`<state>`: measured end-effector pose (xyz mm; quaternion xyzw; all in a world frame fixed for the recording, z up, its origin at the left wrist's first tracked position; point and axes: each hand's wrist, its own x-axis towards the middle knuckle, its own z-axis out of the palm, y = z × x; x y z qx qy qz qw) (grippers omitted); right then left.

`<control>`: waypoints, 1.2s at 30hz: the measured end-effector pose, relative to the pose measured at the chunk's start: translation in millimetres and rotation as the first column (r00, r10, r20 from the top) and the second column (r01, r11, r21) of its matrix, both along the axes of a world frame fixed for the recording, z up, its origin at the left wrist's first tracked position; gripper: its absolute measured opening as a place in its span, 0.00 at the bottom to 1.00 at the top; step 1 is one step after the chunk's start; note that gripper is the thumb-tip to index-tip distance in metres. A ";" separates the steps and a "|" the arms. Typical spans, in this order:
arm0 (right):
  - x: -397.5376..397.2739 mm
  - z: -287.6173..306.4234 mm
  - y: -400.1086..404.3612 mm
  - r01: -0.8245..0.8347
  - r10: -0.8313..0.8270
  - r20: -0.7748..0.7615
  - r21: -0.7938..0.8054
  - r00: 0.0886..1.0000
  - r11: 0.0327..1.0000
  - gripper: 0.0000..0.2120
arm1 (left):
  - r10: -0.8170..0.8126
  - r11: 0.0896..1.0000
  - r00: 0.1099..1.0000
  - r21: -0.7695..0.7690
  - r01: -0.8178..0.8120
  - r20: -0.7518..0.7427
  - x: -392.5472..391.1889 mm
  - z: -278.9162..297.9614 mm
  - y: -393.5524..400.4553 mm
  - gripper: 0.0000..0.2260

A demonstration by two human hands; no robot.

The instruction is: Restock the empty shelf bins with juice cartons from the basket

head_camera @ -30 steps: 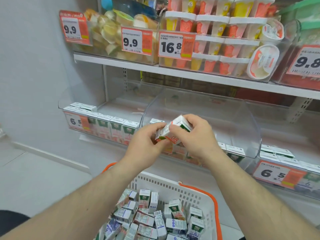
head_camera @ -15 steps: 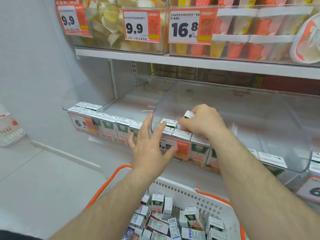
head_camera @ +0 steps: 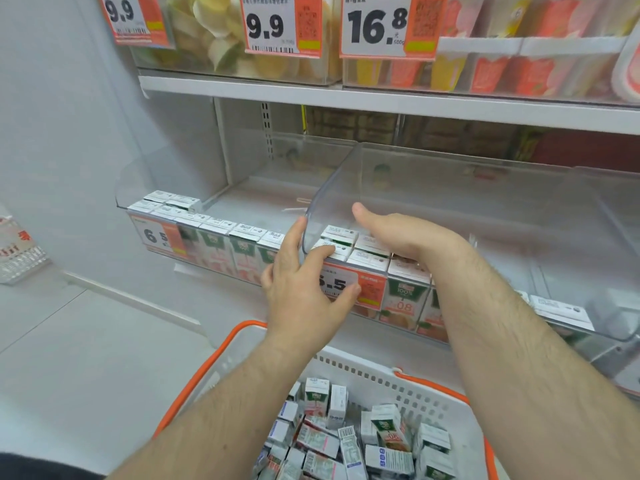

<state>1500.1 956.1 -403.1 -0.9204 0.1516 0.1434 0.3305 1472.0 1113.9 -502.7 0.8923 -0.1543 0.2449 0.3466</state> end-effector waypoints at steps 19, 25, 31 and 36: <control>-112.3 -84.5 72.1 -0.279 0.646 0.554 -0.605 0.525 0.746 0.02 | -0.177 0.975 0.955 0.175 0.137 0.239 -34.2 -37.2 60.0 0.13; -115.9 -161.8 50.2 -0.357 0.383 0.050 -0.269 0.922 0.894 0.04 | -0.007 0.945 0.822 0.266 0.192 -0.570 -44.5 -100.9 97.1 0.11; -119.9 -244.9 47.9 -0.229 0.200 -0.216 -0.116 0.956 0.967 0.08 | 0.122 0.952 0.557 -0.061 -0.299 -0.822 -55.2 -164.5 108.7 0.12; -133.1 -294.4 55.9 -0.227 0.141 -0.299 -0.274 0.944 0.935 0.06 | 0.365 0.920 0.574 0.189 -0.344 -0.733 -49.6 -197.0 113.7 0.17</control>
